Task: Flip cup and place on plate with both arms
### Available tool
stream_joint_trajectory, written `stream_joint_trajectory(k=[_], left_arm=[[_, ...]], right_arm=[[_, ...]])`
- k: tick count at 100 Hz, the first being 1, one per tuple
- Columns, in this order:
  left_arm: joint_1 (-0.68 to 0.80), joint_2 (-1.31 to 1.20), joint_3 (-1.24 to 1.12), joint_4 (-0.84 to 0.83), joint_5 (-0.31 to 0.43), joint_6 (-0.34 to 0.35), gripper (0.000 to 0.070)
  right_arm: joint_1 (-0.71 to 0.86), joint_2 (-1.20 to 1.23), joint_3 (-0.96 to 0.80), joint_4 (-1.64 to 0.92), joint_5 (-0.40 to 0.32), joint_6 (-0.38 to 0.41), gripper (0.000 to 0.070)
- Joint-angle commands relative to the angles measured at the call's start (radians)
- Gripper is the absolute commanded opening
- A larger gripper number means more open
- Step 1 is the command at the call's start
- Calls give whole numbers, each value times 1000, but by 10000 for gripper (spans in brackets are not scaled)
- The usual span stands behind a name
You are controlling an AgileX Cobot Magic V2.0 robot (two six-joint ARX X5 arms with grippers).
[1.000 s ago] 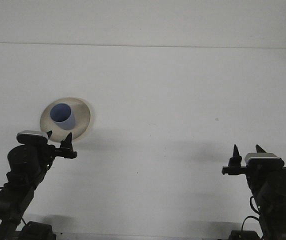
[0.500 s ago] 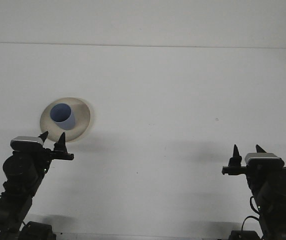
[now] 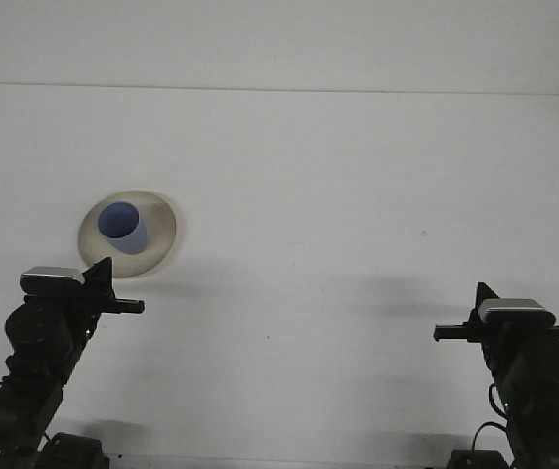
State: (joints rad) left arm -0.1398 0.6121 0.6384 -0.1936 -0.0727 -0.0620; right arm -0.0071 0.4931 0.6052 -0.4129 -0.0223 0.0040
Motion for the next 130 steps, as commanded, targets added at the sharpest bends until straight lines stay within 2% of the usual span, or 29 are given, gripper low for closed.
stream_joint_trajectory(k=[1,102,130], left_arm=[[-2,-1,9,9,-3,8,13],[-2,-103,-2,26,-3,10,13],[18,-255,-244,271,-3,24,13]], right_arm=[[1,3,10,10,3,-1,0],[1,3,10,10,3,-1,0],[1,3,10,10,3,-1,0]])
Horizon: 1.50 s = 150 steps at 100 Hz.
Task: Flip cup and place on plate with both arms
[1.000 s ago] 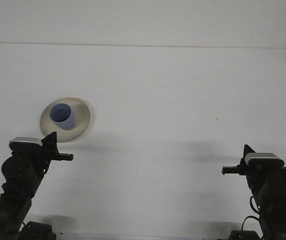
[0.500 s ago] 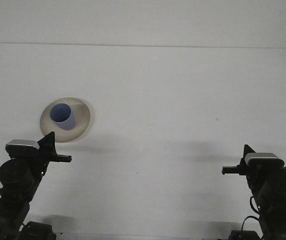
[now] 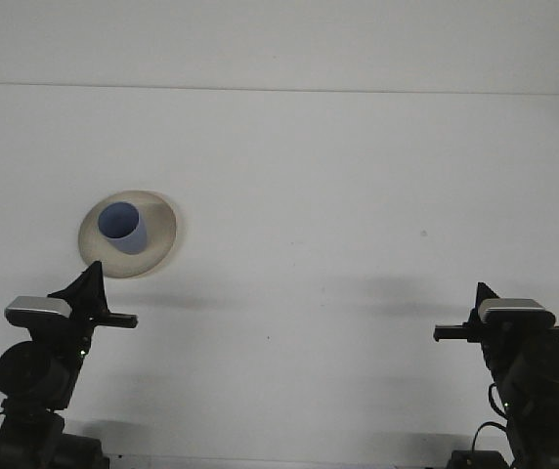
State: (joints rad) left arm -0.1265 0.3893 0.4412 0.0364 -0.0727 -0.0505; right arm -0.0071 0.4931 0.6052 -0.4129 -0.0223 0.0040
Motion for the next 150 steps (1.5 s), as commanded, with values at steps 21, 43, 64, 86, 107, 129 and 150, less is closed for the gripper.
stream_joint_trajectory(k=[21,43,64,86,107,129,150], left_arm=[[36,-211,-238,70,-3,12,13],[63,-349,-349,70,-3,8,13],[63,-386,-412,97,5,-4,13],[63,-386,-427,108,20,-11,13],[63,-386,-427,107,20,-18,13],[63,-386,-427,107,20,-18,13],[63,-386,-427,107,20,-18,13]], right_arm=[[1,3,10,10,3,-1,0],[1,3,10,10,3,-1,0],[1,3,10,13,3,-1,0],[1,3,10,18,3,-1,0],[1,3,10,18,3,-1,0],[1,3,10,18,3,-1,0],[1,3,10,18,3,-1,0]])
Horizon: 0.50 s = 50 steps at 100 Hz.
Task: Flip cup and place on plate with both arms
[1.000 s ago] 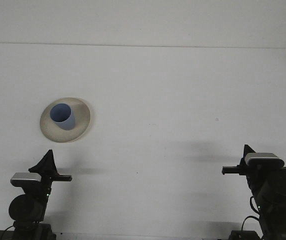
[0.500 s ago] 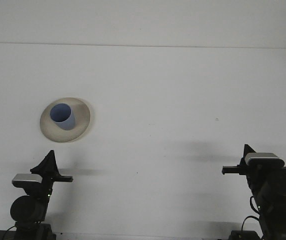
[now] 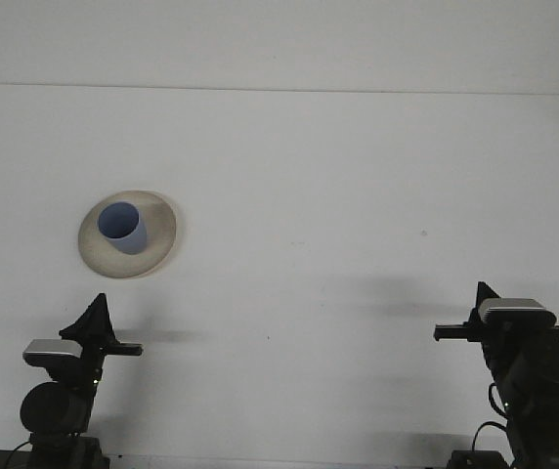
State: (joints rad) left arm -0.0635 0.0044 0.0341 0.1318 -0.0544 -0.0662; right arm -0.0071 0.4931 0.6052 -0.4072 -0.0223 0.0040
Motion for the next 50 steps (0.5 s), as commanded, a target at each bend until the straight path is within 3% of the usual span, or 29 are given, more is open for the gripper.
stream_joint_trajectory(k=[1,50], left_arm=[[0,-1,-20,12,2,-2,13],[0,-1,-20,12,2,-2,13]], right_arm=[[1,3,10,12,3,-1,0],[1,-9,5,13,3,-1,0]])
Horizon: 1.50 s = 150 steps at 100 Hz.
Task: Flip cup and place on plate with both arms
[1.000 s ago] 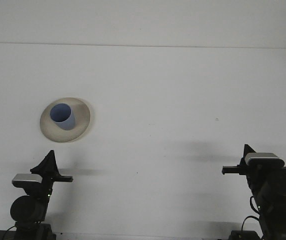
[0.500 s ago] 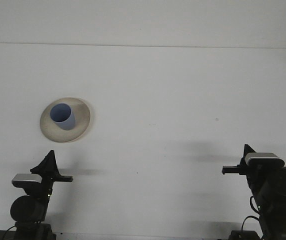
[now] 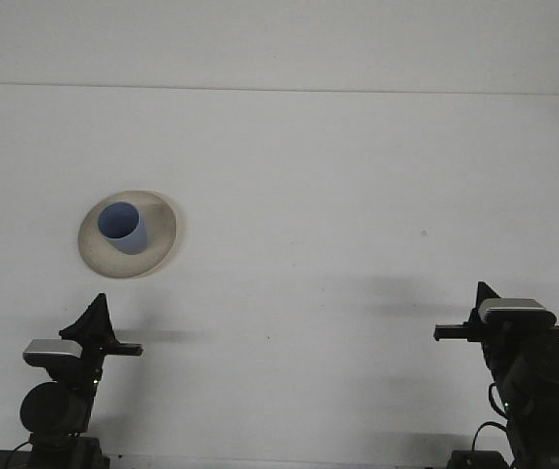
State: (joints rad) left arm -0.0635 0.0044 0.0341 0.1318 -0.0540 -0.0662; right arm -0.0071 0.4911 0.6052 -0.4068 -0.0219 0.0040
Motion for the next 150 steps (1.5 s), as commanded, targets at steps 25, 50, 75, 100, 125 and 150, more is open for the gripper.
stream_joint_trajectory(k=[25,50,75,100,125,150], left_arm=[[0,-1,-20,12,2,-2,13],[0,-1,-20,12,2,-2,13],[0,-1,-20,12,2,-2,13],[0,-1,-20,12,2,-2,13],[0,-1,-20,12,2,-2,13],[0,-1,-20,12,2,-2,13]], right_arm=[[1,-142,-127,71,3,-1,0],[1,-370,-347,243,4,-1,0],[1,-490,-468,301,4,-1,0],[1,-490,-592,511,3,0,0],[1,-490,-593,510,3,0,0],[1,-490,-593,510,3,0,0]])
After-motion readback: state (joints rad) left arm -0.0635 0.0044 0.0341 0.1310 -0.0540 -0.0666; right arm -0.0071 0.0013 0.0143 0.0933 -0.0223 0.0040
